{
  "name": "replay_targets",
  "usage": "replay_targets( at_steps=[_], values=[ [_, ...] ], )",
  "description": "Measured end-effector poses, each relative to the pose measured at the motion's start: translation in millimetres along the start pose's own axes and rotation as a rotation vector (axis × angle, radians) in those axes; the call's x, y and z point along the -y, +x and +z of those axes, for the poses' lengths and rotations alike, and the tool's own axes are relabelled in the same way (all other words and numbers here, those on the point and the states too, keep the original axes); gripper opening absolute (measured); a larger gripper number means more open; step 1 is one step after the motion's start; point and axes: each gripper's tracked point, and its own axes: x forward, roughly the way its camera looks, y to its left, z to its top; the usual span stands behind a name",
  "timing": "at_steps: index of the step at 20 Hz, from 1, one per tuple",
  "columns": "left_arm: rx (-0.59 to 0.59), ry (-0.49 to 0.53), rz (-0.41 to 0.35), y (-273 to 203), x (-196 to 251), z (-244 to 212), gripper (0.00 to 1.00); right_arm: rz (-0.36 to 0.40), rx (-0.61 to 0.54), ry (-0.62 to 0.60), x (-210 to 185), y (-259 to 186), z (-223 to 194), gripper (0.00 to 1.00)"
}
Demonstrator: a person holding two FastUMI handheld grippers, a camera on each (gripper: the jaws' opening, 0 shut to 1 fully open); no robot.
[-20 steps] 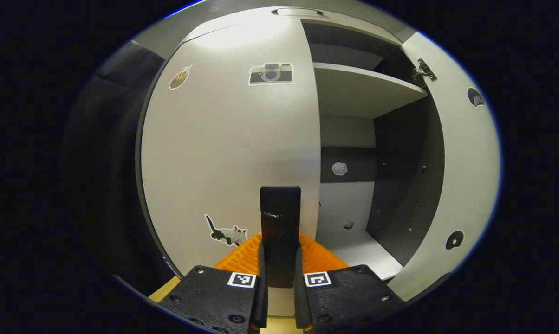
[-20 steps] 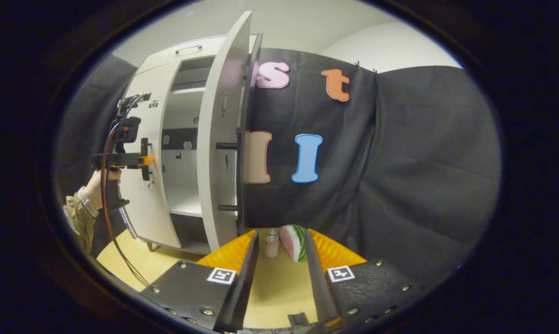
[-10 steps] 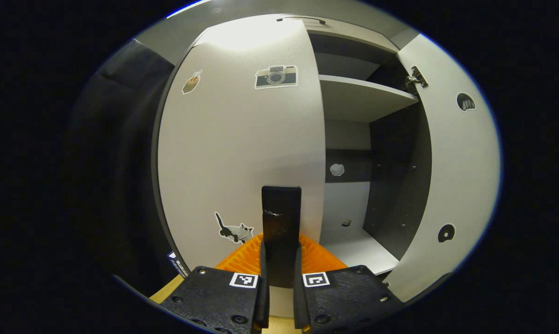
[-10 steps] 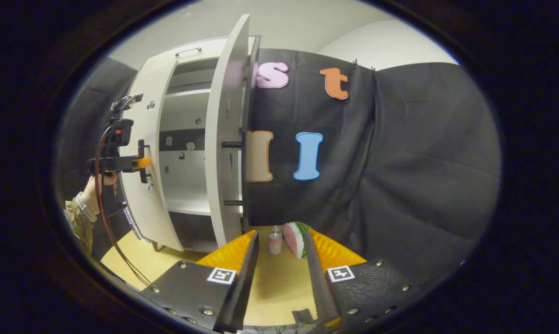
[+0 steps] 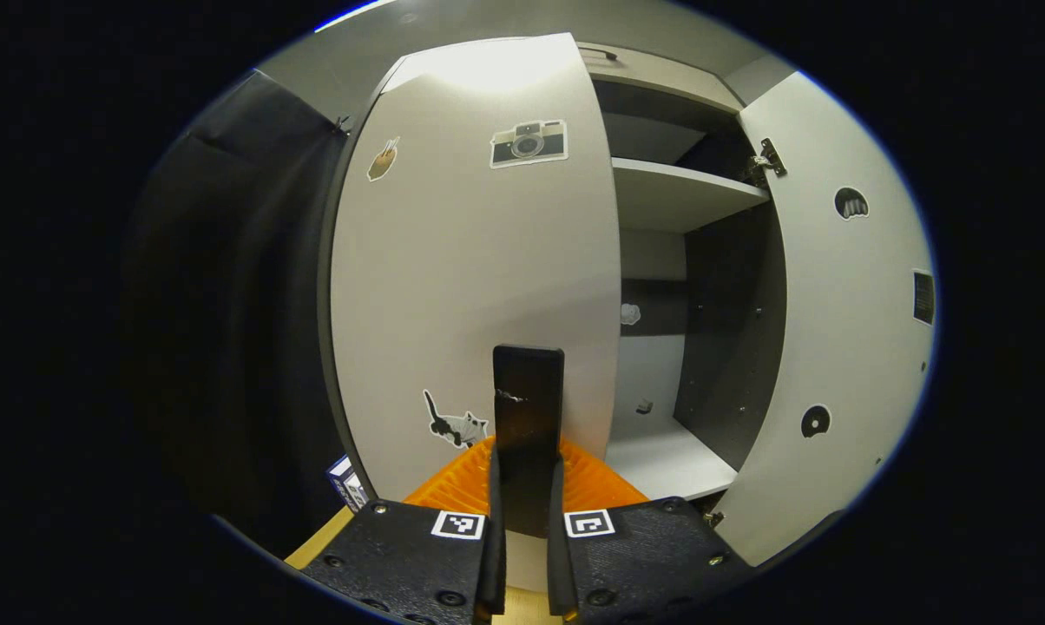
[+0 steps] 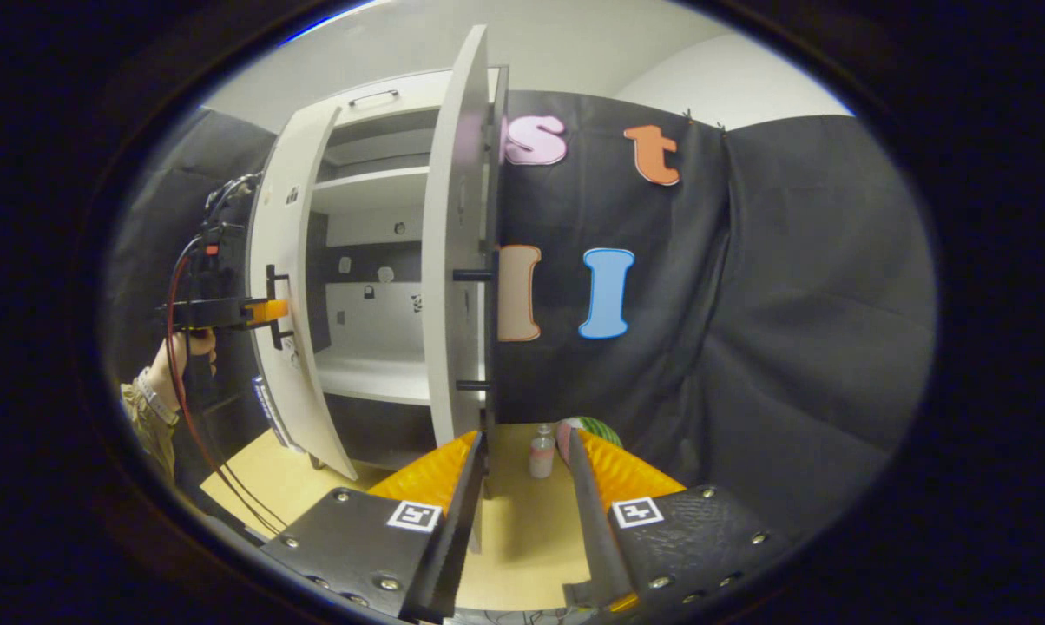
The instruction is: Open the right door of the double-door shoe cabinet with the right hand, and open the left door with the left hand.
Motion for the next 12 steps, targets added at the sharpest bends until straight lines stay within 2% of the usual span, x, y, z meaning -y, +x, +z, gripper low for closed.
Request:
replay_targets(
  at_steps=[2,10,12],
  values=[
    [-0.002,-0.004,-0.002,-4.0,-2.7,0.0,0.19,0.017,-0.007,-0.015,-6.8,2.0,-0.7,0.55],
    [-0.016,-0.014,-0.012,-32.9,-19.4,-3.9,0.19,0.079,-0.021,-0.005,-30.0,7.0,-4.5,0.57],
    [-0.017,-0.014,-0.014,-41.5,-25.7,-4.2,0.20,0.097,-0.017,0.001,-38.5,11.9,-1.0,0.55]
  ],
)
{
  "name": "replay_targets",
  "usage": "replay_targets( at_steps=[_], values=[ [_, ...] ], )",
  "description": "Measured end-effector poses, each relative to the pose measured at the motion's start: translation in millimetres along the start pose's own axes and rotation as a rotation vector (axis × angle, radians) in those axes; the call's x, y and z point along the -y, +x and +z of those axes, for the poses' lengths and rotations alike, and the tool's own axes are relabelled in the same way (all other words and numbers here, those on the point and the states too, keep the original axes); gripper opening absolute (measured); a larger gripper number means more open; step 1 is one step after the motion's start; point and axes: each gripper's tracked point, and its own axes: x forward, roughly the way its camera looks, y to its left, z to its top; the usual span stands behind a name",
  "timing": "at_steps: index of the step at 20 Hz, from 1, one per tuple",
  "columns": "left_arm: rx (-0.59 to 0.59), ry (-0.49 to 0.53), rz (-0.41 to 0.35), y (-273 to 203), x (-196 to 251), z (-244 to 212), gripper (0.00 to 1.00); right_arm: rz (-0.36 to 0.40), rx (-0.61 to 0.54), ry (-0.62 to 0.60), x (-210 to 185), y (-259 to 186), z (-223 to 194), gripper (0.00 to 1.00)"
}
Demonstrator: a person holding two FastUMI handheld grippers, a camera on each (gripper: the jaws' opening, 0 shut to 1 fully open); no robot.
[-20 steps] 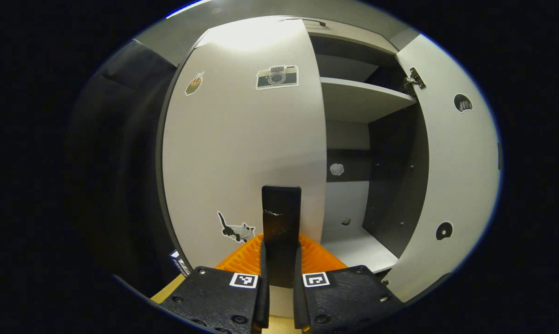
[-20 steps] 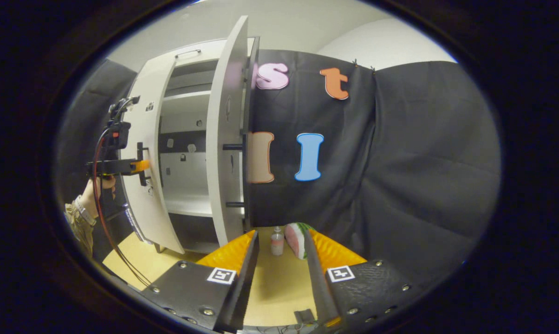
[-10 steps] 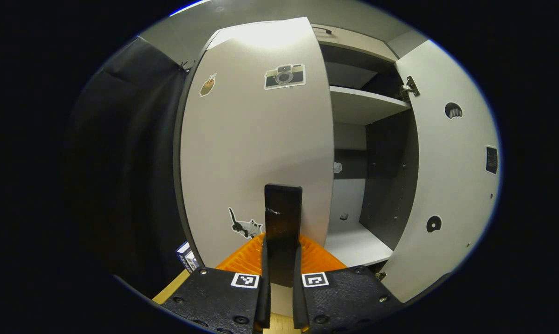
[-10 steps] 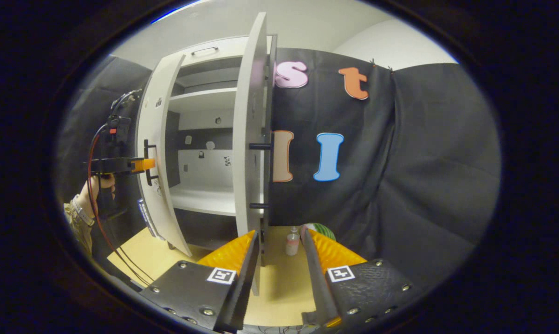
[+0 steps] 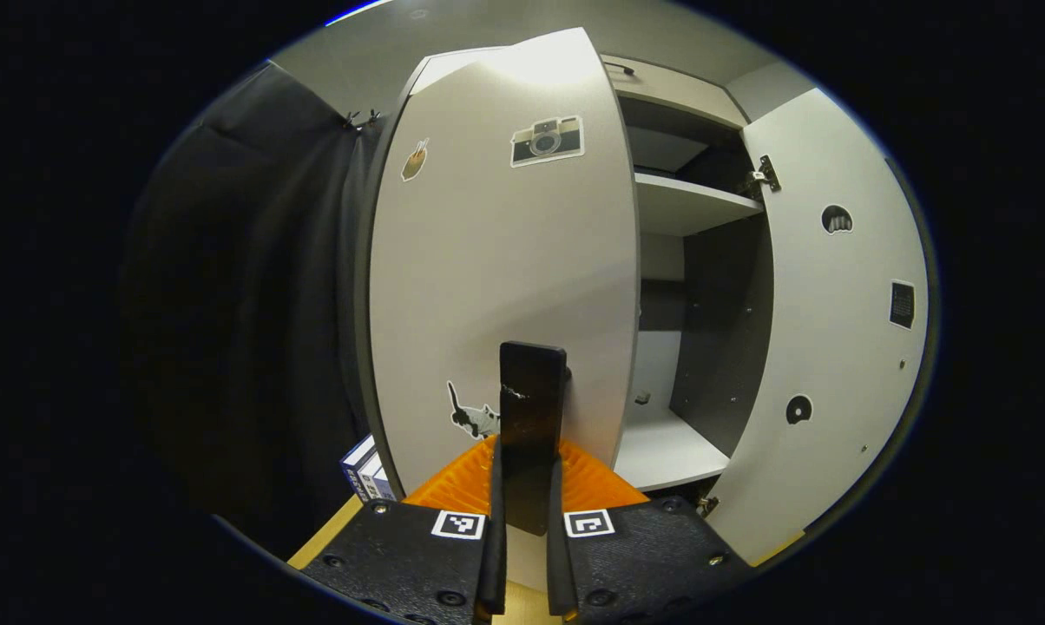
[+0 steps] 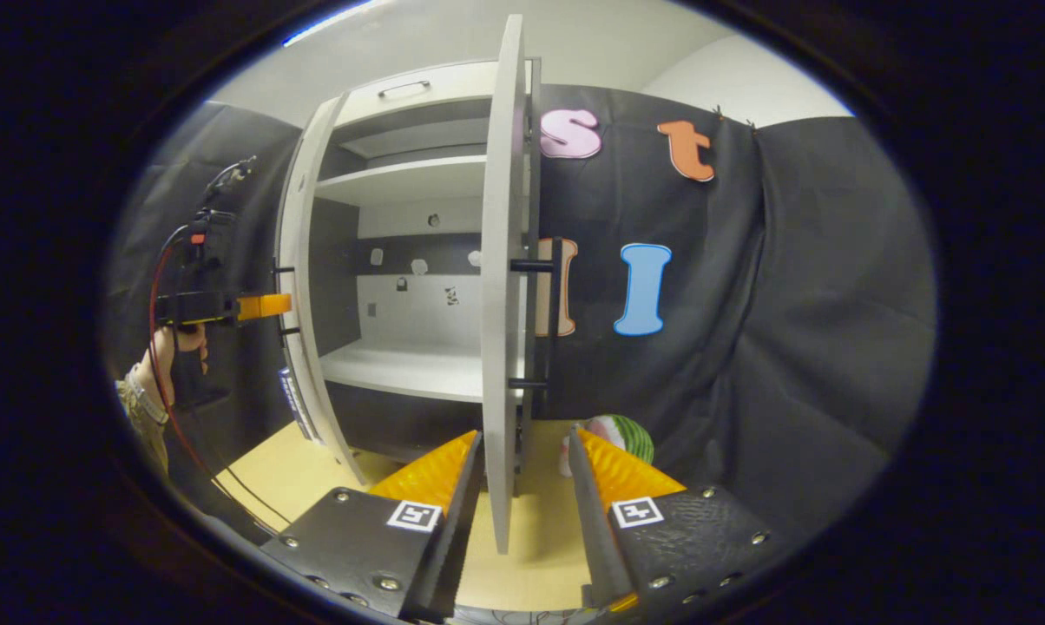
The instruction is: Open the right door of the double-door shoe cabinet with the right hand, and open the left door with the left hand.
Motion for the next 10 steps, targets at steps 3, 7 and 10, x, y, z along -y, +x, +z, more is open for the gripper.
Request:
replay_targets(
  at_steps=[3,7,10],
  values=[
    [-0.004,-0.009,0.003,-11.6,-11.3,-0.3,0.19,0.032,0.003,0.010,-14.0,3.3,1.9,0.55],
    [-0.003,-0.006,0.011,-23.4,-24.1,-0.6,0.16,0.076,-0.003,0.006,-34.4,7.7,-0.2,0.55],
    [-0.006,0.000,0.035,-34.9,-40.2,-1.6,0.15,0.111,-0.016,0.000,-50.2,9.8,-4.1,0.55]
  ],
)
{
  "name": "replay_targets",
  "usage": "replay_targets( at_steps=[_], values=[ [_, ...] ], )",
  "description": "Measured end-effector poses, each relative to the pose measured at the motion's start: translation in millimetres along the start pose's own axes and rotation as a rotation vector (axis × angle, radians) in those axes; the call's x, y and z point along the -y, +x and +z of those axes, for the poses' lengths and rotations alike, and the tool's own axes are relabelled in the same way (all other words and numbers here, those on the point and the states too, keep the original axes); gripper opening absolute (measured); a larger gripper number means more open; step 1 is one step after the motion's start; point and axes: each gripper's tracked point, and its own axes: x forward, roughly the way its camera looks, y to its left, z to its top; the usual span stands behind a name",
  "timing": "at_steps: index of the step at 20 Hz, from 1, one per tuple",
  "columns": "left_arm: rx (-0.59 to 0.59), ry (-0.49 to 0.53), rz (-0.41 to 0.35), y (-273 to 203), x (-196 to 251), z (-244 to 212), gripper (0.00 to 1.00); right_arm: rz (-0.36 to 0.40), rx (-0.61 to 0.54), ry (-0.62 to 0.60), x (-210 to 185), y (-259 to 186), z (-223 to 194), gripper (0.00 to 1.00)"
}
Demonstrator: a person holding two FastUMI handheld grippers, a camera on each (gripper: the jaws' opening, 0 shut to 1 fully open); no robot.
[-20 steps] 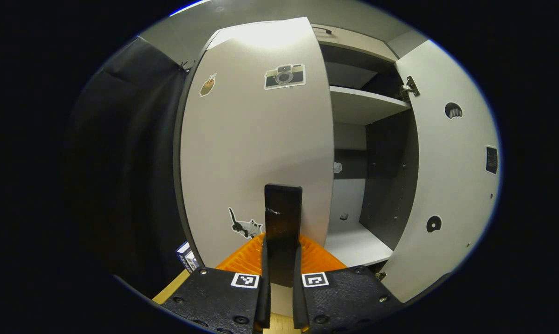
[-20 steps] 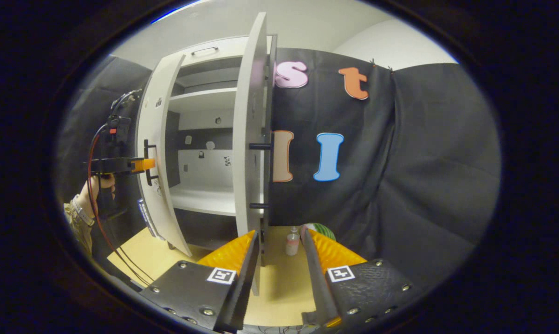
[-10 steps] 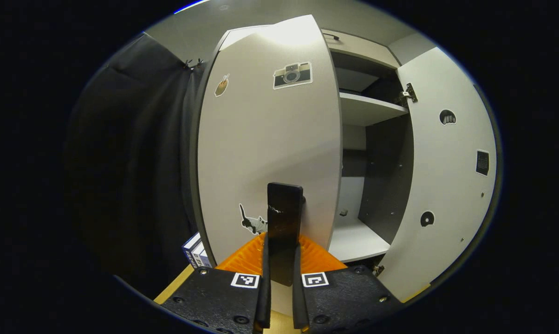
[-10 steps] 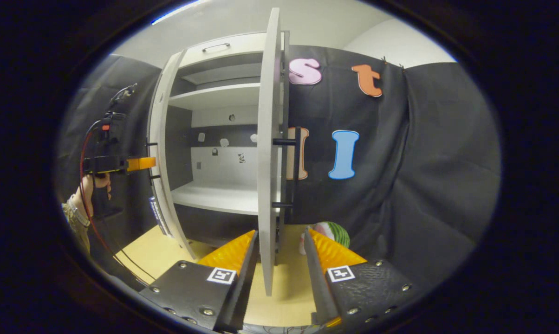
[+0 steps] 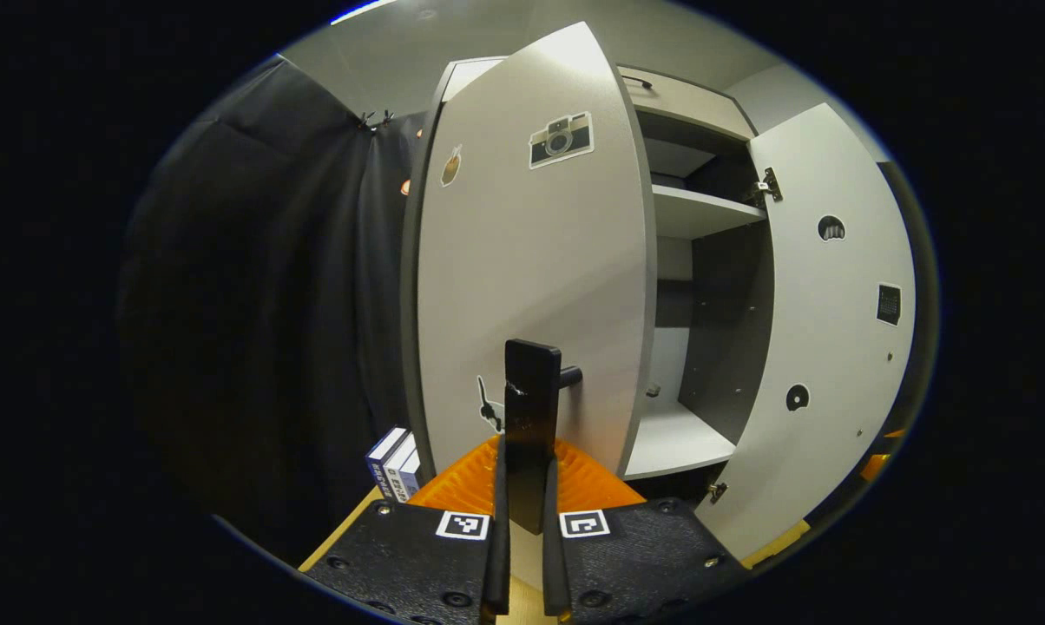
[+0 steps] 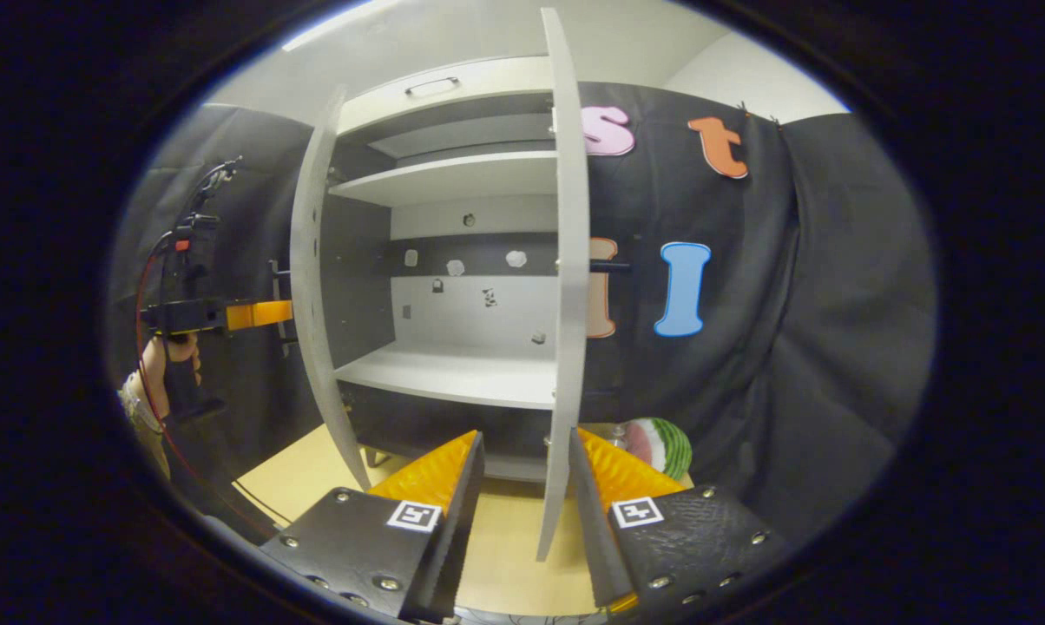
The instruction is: Open the right door of the double-door shoe cabinet with the right hand, and open the left door with the left hand.
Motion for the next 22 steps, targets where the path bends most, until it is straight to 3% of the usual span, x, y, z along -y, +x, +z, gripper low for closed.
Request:
replay_targets(
  at_steps=[4,5,11,15,22],
  values=[
    [-0.008,0.031,0.046,-12.3,-22.9,-0.9,0.12,0.045,-0.011,0.000,-18.3,8.4,-3.6,0.57],
    [-0.014,0.039,0.050,-14.5,-26.3,-1.6,0.11,0.056,-0.016,0.000,-22.3,10.9,-3.8,0.54],
    [-0.016,0.011,0.076,-22.3,-45.8,-1.6,0.07,0.112,-0.046,-0.011,-49.3,25.6,-10.1,0.55],
    [-0.011,0.032,0.176,-28.2,-83.9,-0.9,0.01,0.139,-0.049,-0.050,-63.8,32.5,-8.6,0.57],
    [0.002,-0.007,0.136,-29.9,-112.6,0.2,0.00,0.207,-0.043,-0.043,-90.3,51.6,-5.1,0.57]
  ],
)
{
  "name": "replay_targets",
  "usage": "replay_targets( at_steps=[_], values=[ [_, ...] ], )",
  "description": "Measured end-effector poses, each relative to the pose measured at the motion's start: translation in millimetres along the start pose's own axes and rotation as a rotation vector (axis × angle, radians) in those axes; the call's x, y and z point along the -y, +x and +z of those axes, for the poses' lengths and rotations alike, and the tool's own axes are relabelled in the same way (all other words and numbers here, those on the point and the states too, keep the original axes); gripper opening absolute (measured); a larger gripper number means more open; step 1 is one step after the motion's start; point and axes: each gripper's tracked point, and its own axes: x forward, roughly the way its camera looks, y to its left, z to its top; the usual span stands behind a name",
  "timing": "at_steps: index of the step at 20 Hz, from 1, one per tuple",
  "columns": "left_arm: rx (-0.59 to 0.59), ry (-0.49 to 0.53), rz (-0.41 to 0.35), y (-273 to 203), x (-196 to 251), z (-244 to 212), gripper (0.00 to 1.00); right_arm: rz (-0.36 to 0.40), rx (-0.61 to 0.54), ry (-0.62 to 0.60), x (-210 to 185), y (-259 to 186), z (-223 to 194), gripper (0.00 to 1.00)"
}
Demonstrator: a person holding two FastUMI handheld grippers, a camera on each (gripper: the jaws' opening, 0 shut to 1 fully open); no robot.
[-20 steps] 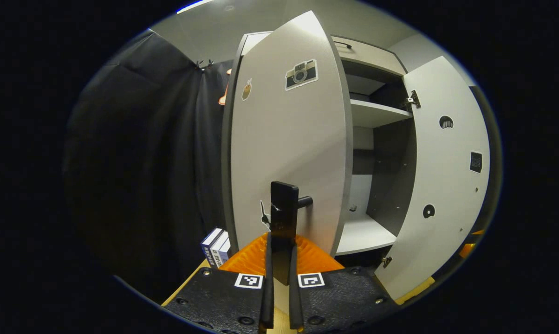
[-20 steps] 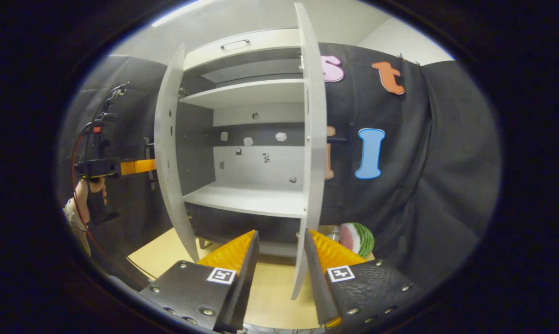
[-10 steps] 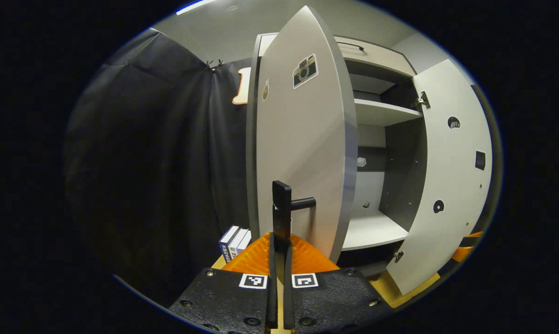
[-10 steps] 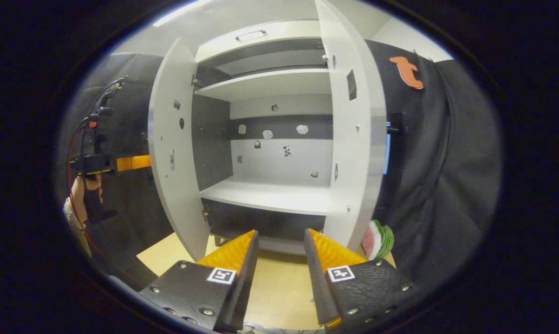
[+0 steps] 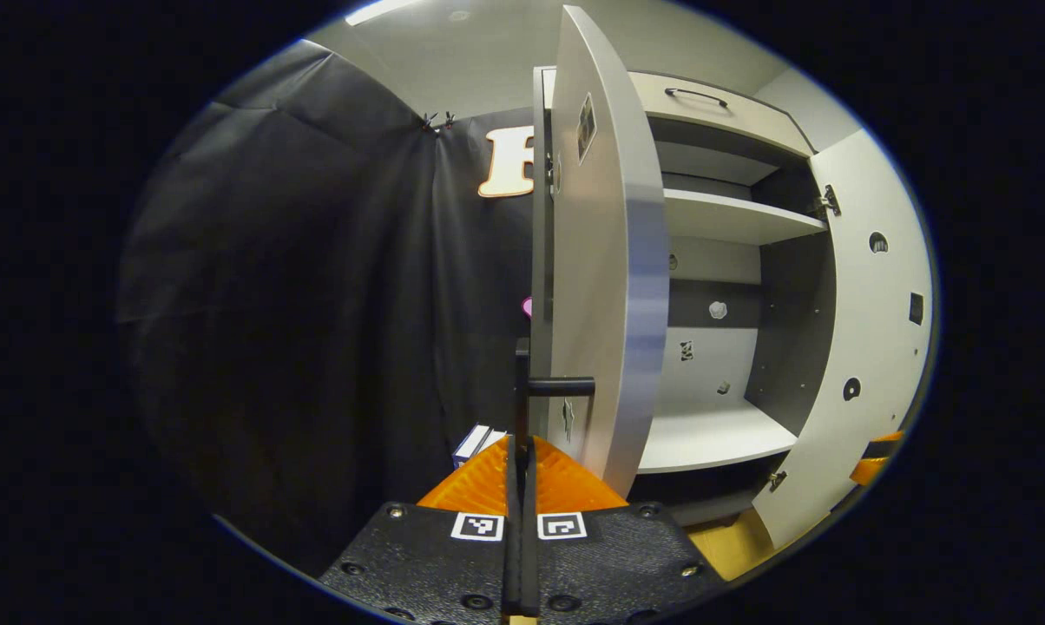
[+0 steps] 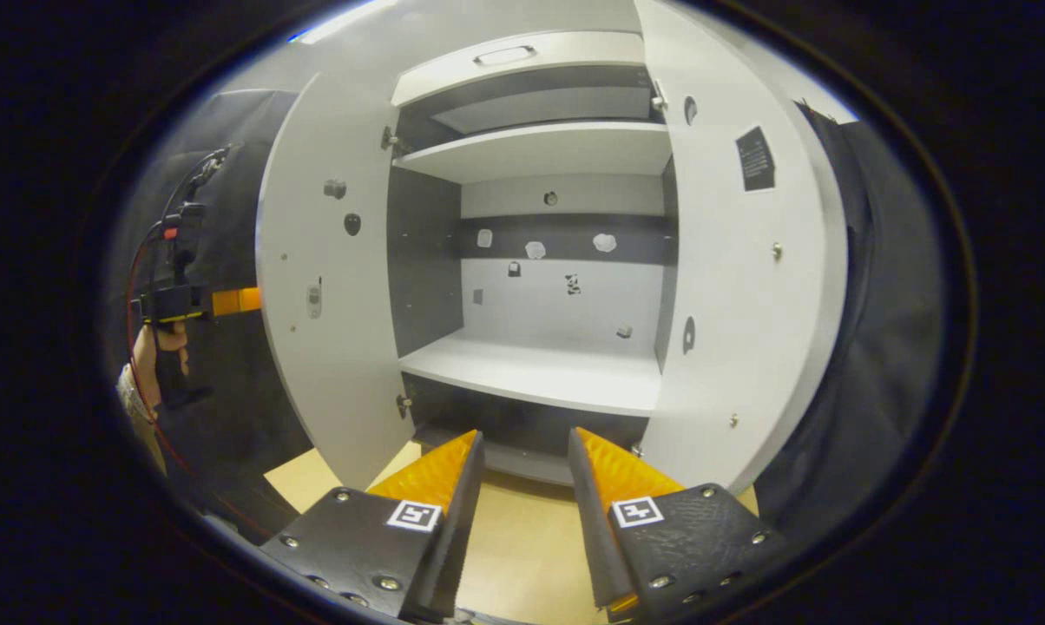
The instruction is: Open the right door of the double-door shoe cabinet with the right hand, and open the left door with the left hand.
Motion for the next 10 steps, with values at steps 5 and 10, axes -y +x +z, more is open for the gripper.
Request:
replay_targets(
  at_steps=[5,10],
  values=[
    [0.004,0.007,-0.066,2.0,-15.2,0.5,0.00,0.019,0.003,-0.019,-12.3,11.0,2.8,0.57],
    [0.008,0.011,-0.131,5.7,-26.9,1.0,0.00,0.033,0.005,-0.005,-18.7,12.8,3.2,0.57]
  ],
)
